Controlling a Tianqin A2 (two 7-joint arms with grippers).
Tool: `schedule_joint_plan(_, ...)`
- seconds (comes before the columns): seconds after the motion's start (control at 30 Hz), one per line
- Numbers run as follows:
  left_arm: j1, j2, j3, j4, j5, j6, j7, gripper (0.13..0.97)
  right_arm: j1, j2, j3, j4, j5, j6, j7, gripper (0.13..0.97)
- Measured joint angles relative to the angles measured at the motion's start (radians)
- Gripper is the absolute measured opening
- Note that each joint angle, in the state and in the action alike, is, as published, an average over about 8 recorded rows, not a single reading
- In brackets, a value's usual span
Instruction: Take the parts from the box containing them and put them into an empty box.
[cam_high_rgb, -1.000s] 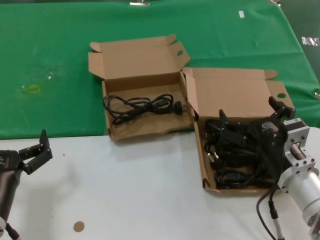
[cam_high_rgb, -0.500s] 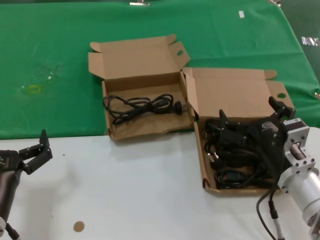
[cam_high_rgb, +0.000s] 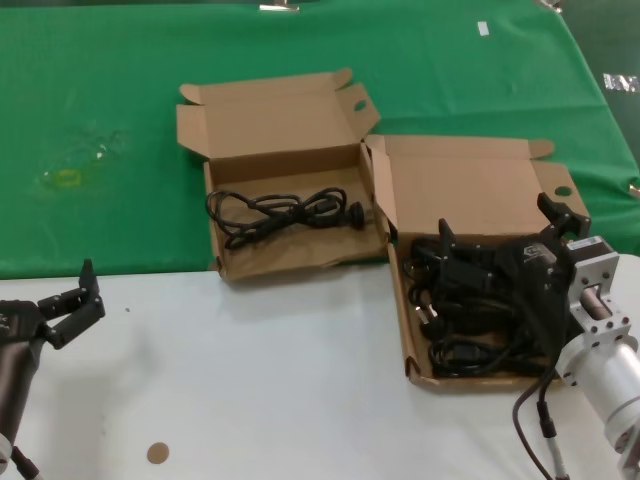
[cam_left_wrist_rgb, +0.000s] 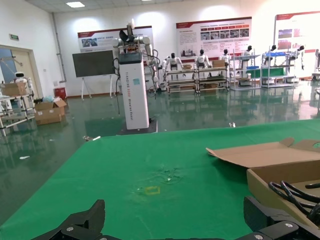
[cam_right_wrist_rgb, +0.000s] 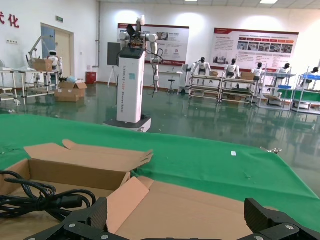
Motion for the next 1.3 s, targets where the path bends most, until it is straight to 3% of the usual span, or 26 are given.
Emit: schedule_joint_plan(1.3, 0.0, 0.0, 0.0, 0.0, 0.0, 0.0, 0.0, 0.966, 0.0, 0.0, 0.0, 0.0, 0.0, 0.0, 0.0, 0.966)
